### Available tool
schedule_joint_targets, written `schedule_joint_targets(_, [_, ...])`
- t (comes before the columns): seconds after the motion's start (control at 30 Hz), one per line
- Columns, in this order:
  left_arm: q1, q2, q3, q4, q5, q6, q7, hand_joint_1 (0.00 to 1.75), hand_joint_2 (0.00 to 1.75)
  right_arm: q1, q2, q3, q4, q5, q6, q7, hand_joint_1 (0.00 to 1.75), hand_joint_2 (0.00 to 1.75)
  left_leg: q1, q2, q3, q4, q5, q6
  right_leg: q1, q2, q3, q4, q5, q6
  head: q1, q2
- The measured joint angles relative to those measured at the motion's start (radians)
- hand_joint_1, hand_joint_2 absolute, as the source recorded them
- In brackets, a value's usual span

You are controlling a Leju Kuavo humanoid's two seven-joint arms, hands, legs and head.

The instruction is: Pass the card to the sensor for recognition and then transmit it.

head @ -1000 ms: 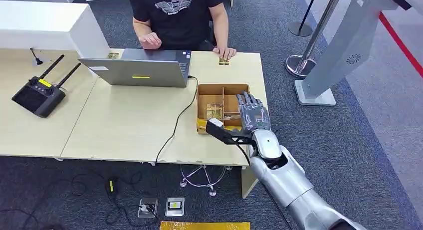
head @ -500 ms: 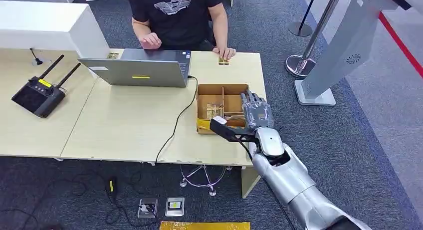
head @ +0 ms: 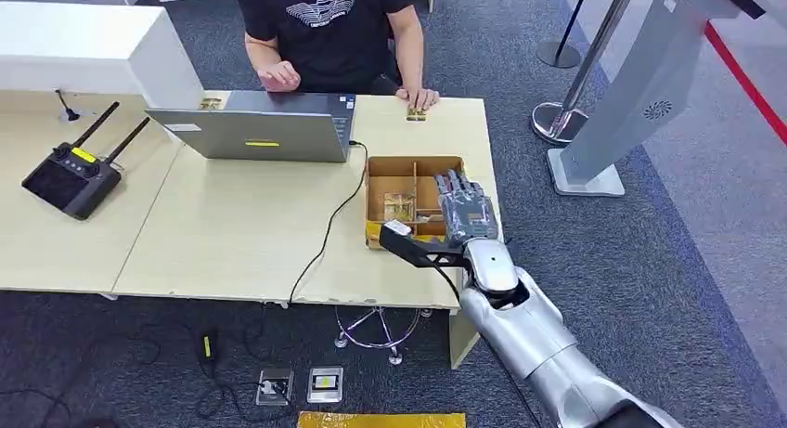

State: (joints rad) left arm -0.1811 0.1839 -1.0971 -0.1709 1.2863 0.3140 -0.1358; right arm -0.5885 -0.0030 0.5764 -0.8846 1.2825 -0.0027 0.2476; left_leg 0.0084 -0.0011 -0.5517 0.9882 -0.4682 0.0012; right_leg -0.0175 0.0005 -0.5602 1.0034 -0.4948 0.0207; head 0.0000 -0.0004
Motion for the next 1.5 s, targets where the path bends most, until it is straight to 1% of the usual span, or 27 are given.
schedule_joint_targets(0.17, [0.0, -0.001, 0.0, 0.0, -0.019, -0.007, 0.0, 0.0, 0.0, -0.002, 0.011, 0.0, 0.027, 0.008, -0.033, -0.001, 0.0, 1.75, 0.0, 0.0, 0.0, 0.0, 0.0, 0.0, 0.0, 0.0, 0.0, 0.0, 0.0, 0.0, 0.0, 0.0])
schedule_joint_targets(0.63, [0.0, 0.005, -0.001, 0.0, -0.037, -0.021, -0.002, 0.0, 0.0, -0.01, 0.0, 0.0, 0.091, -0.011, -0.069, 0.006, 0.0, 1.75, 0.0, 0.0, 0.0, 0.0, 0.0, 0.0, 0.0, 0.0, 0.0, 0.0, 0.0, 0.0, 0.0, 0.0])
schedule_joint_targets(1.17, [0.0, 0.005, -0.001, 0.0, -0.039, -0.02, -0.002, 0.0, 0.0, -0.019, -0.003, -0.002, 0.13, -0.013, -0.069, 0.01, 0.0, 1.75, 0.0, 0.0, 0.0, 0.0, 0.0, 0.0, 0.0, 0.0, 0.0, 0.0, 0.0, 0.0, 0.0, 0.0])
schedule_joint_targets(1.43, [0.0, 0.005, -0.001, 0.0, -0.043, -0.02, -0.003, 0.0, 0.0, -0.02, -0.003, -0.008, 0.131, -0.031, -0.06, -0.006, 0.0, 1.75, 0.0, 0.0, 0.0, 0.0, 0.0, 0.0, 0.0, 0.0, 0.0, 0.0, 0.0, 0.0, 0.0, 0.0])
schedule_joint_targets(1.47, [0.0, 0.005, -0.001, 0.0, -0.045, -0.02, -0.003, 0.0, 0.0, -0.02, -0.003, -0.008, 0.131, -0.032, -0.06, -0.006, 0.12, 1.75, 0.0, 0.0, 0.0, 0.0, 0.0, 0.0, 0.0, 0.0, 0.0, 0.0, 0.0, 0.0, 0.0, 0.0])
schedule_joint_targets(1.5, [0.0, 0.005, -0.001, 0.0, -0.046, -0.02, -0.003, 0.0, 0.0, -0.02, -0.003, -0.008, 0.131, -0.032, -0.06, -0.007, 1.47, 1.75, 0.0, 0.0, 0.0, 0.0, 0.0, 0.0, 0.0, 0.0, 0.0, 0.0, 0.0, 0.0, 0.0, 0.0])
